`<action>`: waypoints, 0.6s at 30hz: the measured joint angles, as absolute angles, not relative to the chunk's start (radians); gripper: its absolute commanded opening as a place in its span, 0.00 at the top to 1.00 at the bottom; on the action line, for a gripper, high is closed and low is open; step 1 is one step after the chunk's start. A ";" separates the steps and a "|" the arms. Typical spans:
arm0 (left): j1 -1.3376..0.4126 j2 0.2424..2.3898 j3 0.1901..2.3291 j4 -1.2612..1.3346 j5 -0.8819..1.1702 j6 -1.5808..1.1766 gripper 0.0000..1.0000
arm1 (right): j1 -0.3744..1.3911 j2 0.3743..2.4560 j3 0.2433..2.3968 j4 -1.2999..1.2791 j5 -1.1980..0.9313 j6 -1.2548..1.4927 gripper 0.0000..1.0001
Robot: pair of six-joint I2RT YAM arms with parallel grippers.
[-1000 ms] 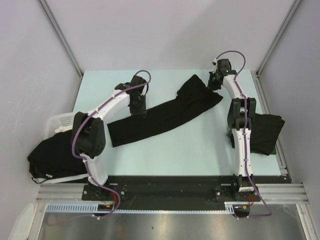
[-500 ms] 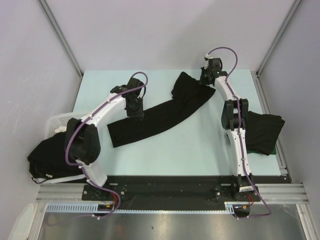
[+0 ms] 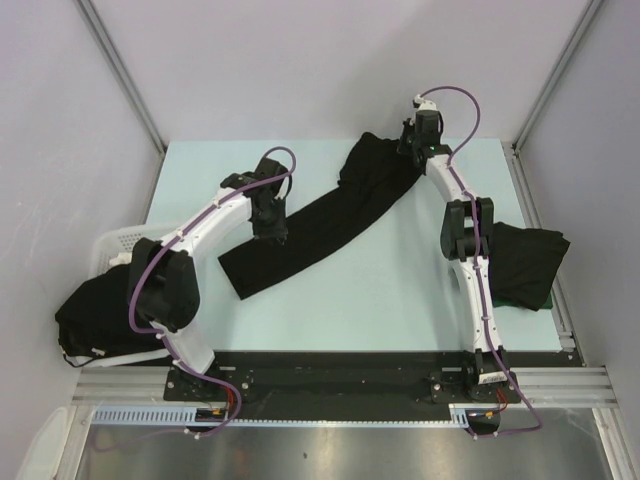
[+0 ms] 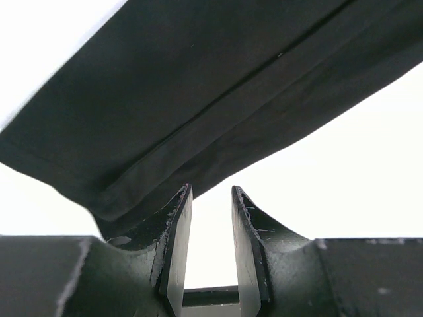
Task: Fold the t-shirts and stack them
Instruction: Rotate the tshirt 90 degrees
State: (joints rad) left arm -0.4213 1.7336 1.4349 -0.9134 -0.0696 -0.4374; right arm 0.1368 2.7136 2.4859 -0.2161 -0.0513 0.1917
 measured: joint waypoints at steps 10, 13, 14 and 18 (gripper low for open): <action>-0.422 1.734 1.435 -0.931 -0.075 -0.437 0.65 | 0.129 2.739 2.511 -0.084 0.016 0.196 1.00; -0.422 1.734 1.435 -0.931 -0.075 -0.437 0.65 | 0.129 2.749 2.512 -0.067 0.023 0.198 0.81; -0.422 1.734 1.435 -0.930 -0.075 -0.437 0.65 | 0.129 2.752 2.512 -0.062 0.027 0.199 0.79; -0.422 1.734 1.435 -0.930 -0.075 -0.437 0.65 | 0.129 2.755 2.496 -0.023 0.047 0.192 0.51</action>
State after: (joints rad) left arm -0.4217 1.7336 1.4349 -0.9302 -0.0746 -0.4374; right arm 0.1291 2.7548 2.4958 -0.0235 0.0467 0.1917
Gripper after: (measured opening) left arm 0.353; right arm 0.330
